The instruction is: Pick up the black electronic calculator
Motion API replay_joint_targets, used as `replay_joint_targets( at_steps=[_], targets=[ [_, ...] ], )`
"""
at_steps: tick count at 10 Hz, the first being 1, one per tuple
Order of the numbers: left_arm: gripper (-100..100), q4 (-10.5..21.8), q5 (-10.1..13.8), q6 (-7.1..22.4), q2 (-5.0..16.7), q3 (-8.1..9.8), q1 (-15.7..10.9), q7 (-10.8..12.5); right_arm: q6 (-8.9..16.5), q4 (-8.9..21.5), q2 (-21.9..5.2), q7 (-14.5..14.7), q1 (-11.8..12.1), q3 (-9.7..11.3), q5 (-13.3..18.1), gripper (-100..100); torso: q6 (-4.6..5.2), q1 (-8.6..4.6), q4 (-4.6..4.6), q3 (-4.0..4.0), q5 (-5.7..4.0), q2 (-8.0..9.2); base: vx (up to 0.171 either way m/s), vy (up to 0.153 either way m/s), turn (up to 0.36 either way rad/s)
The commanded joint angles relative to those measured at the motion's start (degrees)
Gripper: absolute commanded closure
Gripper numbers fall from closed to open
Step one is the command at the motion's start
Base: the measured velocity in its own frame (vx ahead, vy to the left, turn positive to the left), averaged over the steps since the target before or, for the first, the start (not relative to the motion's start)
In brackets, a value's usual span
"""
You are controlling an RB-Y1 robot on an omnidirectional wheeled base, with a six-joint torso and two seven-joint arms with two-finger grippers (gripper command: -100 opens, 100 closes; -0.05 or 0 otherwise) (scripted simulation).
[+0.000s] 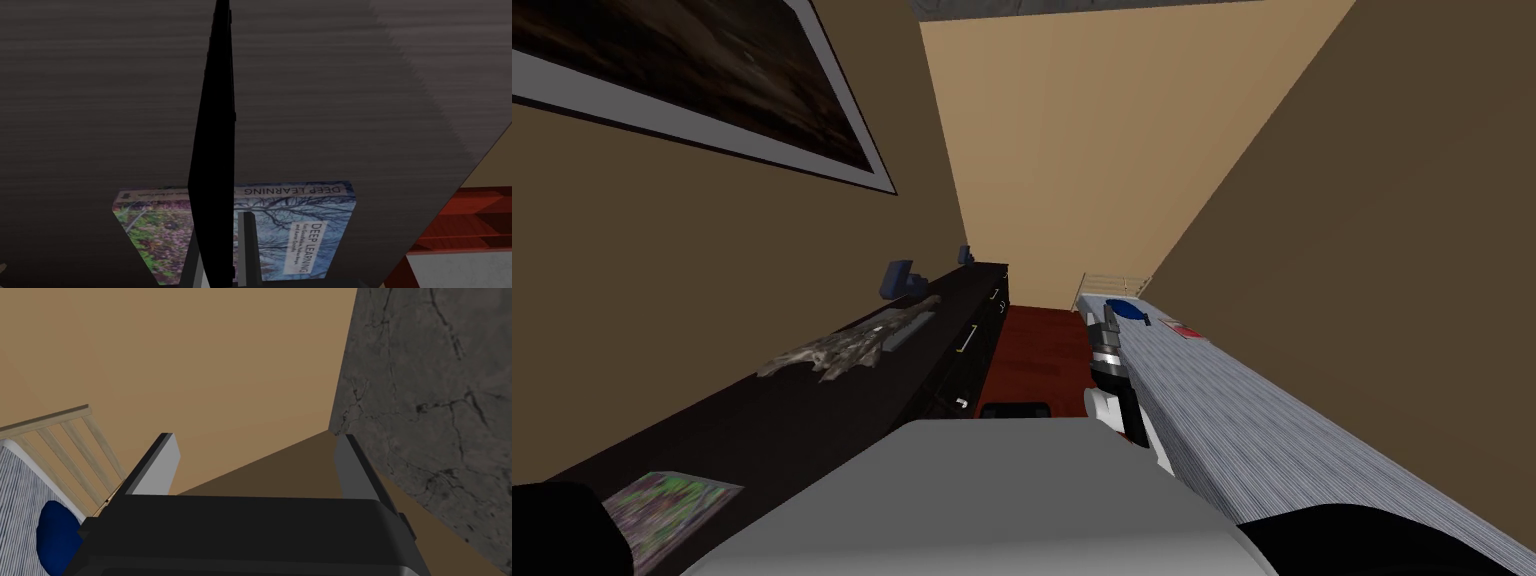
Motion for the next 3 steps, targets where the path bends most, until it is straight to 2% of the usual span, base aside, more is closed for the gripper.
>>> replay_joint_targets(
  at_steps=[1, 2, 3],
  targets=[
    [100, -1.32, 0.89, -0.82, -0.58, 0.92, 1.64, -1.28, 0.0, 0.0, 0.0, 0.0, 0.0, 0.0, 0.0, 0, 0.0, 0.0, 0.0, 0.0, 0.0, 0.0, 0.038, 0.028, 0.114],
    [100, -0.69, 1.08, -0.61, -0.22, 0.81, 1.26, -0.96, 0.0, 0.0, 0.0, 0.0, 0.0, 0.0, 0.0, 0, -0.02, -0.03, 0.01, 0.03, -0.02, 0.05, 0.016, 0.01, 0.022],
    [0, -0.76, 1.22, -0.76, -0.25, 0.92, 1.4, -1.21, 0.0, 0.0, 0.0, 0.0, -0.01, 0.01, 0.0, 0, 0.01, -0.06, 0.03, 0.07, 0.0, 0.13, 0.0, 0.0, 0.0]
  ],
)
